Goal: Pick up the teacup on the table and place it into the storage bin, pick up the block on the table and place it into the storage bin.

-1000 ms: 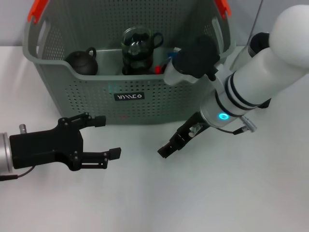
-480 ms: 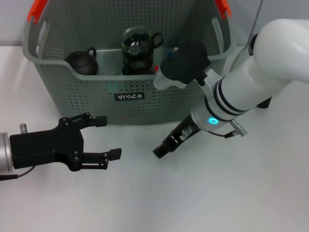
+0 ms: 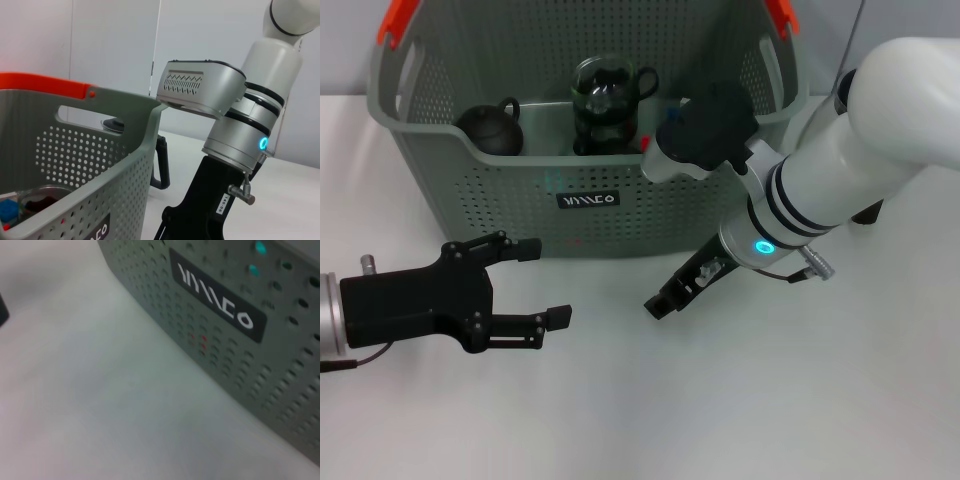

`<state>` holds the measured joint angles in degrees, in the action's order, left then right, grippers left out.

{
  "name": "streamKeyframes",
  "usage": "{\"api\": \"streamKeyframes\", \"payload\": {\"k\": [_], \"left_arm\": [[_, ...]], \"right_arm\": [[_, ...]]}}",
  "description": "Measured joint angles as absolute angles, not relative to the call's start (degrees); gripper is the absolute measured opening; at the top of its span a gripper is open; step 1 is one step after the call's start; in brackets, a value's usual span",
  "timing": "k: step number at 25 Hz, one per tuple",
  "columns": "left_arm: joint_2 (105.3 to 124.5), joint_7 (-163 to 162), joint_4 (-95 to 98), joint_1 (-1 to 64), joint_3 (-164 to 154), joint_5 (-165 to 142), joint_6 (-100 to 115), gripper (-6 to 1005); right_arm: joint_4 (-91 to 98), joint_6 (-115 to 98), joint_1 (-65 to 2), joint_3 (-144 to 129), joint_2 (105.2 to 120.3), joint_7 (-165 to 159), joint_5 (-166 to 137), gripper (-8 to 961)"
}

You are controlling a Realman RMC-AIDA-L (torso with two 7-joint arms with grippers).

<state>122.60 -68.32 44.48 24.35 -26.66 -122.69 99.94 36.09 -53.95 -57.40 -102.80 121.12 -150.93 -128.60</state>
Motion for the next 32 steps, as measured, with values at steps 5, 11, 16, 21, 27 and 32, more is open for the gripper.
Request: {"api": "streamKeyframes", "payload": {"k": [5,11,16,21,27,32], "left_arm": [[122.6,-68.29,44.48,24.35,-26.56,-122.69,99.91,947],[122.6,-68.29,44.47,24.36,-26.61,-122.69,99.73,947],[122.61,-68.29,44.47,24.39,-26.63,-122.67,99.86,947],[122.68,-68.29,44.47,24.29,-26.57,-122.63,99.89,947],[122.76,-68.29,44.47,24.13,-26.54,-122.6,99.93,947],[122.78,-68.29,44.4,23.98,-26.46,-122.6,99.93,947]], "right_arm": [[35.6,-53.92,-57.52,-102.83,121.11,-151.01,-128.6,650],[34.9,-53.25,-57.61,-103.42,121.28,-151.06,-128.59,651],[34.73,-52.84,-57.64,-104.34,121.47,-151.14,-128.17,651],[34.72,-52.56,-57.66,-105.22,121.47,-151.51,-128.12,650],[34.72,-52.48,-57.66,-105.57,121.47,-151.7,-128.12,530],[34.8,-52.47,-57.65,-105.65,121.46,-151.7,-128.14,482]]}}
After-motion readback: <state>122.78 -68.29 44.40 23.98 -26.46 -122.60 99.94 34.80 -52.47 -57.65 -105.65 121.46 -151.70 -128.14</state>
